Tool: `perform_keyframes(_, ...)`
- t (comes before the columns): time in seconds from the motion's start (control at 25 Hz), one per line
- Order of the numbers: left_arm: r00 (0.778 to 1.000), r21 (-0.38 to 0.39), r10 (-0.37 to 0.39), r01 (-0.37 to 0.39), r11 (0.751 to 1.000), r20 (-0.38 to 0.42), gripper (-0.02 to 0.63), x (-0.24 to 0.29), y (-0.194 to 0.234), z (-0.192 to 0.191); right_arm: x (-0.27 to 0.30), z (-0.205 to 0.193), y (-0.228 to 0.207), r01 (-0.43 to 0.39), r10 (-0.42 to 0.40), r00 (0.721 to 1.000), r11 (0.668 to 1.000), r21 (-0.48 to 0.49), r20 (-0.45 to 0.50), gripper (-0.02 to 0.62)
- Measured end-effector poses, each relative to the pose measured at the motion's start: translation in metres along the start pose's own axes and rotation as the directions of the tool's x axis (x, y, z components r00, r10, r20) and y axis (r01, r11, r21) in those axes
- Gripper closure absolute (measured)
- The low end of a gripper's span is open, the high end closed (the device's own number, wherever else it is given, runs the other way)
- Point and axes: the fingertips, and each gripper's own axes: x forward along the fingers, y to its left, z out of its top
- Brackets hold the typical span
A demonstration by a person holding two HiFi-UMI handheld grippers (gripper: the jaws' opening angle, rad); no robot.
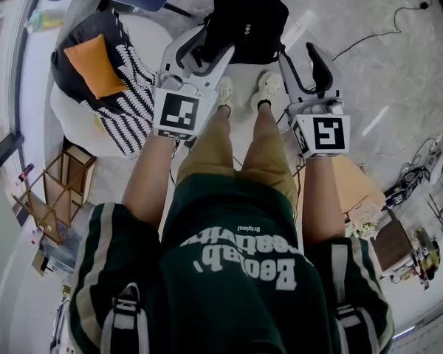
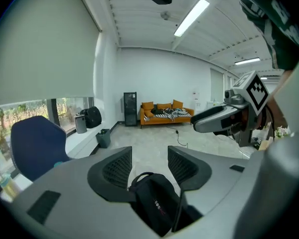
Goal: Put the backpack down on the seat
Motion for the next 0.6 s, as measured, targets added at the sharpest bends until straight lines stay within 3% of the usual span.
perform_keyframes(0.24,0.998,-0.052,0.029,-0.033,0.998,-0.063,0.336,0.06,-0.003,-0.066,0.044,-0.078,-0.038,-0.038,0.04,0.997,0.999,0.035,-0.06,0.339)
perform_keyframes(0.6,0.978,-0.121,0.055,-0.081,0.989,-0.201,0.293,0.128,-0.013,-0.16,0.105,-0.19,-0.103,-0.109,0.121,0.977,0.991,0.076,-0.173,0.319)
